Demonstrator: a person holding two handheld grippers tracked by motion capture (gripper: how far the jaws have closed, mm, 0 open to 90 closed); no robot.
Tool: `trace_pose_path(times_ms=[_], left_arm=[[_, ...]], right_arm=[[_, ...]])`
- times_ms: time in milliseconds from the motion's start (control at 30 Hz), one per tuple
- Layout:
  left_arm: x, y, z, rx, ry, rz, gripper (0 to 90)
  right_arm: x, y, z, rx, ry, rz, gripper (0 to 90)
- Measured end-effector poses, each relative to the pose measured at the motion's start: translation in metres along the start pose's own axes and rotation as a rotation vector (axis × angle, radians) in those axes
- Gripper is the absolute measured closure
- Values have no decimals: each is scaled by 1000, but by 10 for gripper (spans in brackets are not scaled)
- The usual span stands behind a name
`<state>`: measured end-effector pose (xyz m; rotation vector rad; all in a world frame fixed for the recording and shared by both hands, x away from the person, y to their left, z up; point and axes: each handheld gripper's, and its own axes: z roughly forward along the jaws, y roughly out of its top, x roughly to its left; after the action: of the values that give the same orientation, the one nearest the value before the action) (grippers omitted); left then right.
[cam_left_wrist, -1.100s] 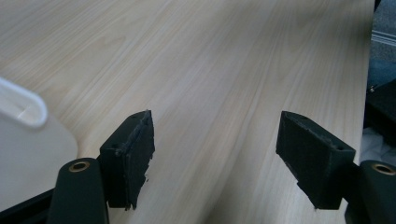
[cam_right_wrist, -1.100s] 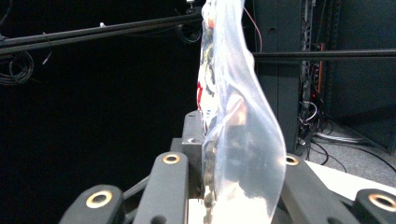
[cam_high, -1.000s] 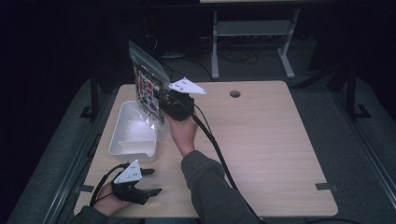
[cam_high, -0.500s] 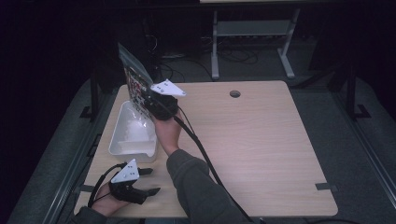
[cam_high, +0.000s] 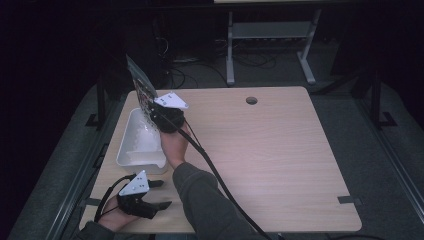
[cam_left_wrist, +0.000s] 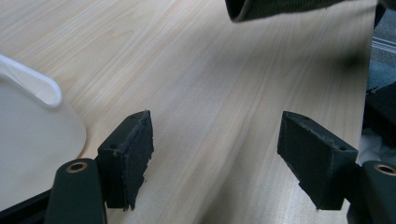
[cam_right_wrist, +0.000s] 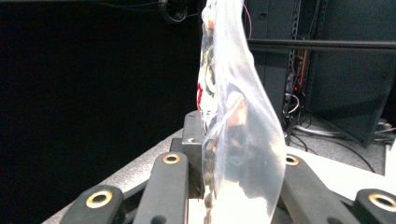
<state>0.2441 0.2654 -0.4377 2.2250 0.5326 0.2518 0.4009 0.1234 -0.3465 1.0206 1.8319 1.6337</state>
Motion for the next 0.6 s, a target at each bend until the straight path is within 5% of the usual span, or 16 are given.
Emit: trace_pose_path(times_ms=[333, 600], left_arm=[[0, 0, 1, 4, -1, 1, 263], [1, 0, 1, 2, -7, -5, 263]], right_arm=[[-1, -18, 8, 21, -3, 55, 747], [-6, -34, 12, 36, 39, 112, 716]])
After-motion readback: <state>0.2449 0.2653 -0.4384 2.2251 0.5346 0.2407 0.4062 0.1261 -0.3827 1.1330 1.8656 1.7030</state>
